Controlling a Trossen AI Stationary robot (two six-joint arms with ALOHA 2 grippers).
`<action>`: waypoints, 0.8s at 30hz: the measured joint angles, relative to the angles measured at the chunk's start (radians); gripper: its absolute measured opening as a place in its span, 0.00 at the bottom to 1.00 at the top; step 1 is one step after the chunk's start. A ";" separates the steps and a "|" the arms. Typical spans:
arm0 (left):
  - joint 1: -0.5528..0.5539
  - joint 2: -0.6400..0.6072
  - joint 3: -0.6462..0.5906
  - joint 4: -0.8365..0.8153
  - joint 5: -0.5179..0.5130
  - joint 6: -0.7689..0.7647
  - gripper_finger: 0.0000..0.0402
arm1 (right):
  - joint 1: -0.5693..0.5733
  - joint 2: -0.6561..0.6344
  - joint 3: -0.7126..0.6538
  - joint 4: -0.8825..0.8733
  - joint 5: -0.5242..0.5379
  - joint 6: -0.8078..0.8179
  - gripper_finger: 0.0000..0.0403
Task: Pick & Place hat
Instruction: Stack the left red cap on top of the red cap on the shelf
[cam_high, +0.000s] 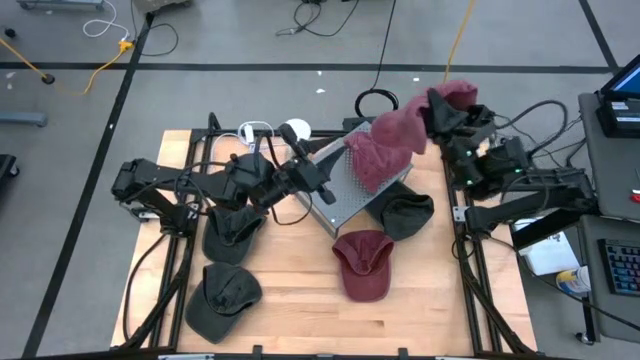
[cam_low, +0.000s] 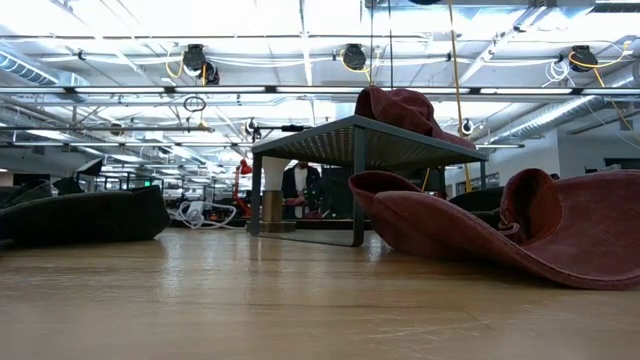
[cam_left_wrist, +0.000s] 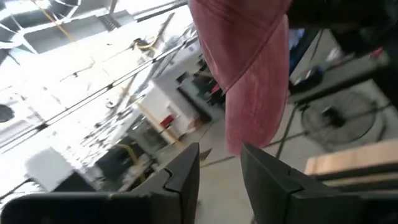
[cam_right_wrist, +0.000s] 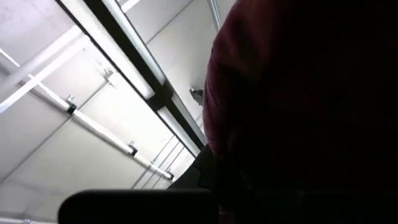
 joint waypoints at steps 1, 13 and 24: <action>-0.002 0.000 0.000 0.000 -0.012 0.013 0.33 | 0.000 0.019 0.000 0.026 0.011 0.000 0.00; -0.006 0.000 0.000 -0.101 -0.006 -0.006 0.53 | -0.001 0.205 0.055 0.202 0.080 0.002 0.00; -0.001 0.000 0.000 -0.138 -0.020 -0.019 0.51 | -0.002 0.329 0.177 0.200 0.081 0.005 0.00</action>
